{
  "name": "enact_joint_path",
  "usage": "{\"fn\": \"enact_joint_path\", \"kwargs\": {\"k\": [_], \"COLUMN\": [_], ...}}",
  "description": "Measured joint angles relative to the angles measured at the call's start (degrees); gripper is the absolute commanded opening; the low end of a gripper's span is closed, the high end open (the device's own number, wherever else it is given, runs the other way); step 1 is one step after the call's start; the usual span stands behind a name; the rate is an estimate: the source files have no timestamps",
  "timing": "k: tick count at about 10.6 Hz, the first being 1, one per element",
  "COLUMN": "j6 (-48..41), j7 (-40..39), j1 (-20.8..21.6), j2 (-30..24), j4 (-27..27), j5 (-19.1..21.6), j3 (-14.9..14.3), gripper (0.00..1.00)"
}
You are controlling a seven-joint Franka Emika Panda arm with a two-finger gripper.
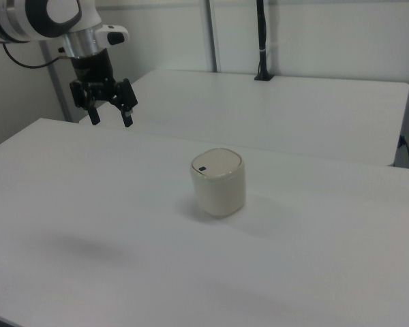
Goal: Open the trash bin
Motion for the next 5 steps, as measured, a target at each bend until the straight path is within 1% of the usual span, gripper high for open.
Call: {"fn": "enact_joint_path", "kwargs": {"k": [5], "j6": [0.0], "j7": [-0.4], "j1": [0.0], "j2": [0.0], "j4": [0.0], "j5": [0.0], "j3": [0.0], "gripper": [1.0]}}
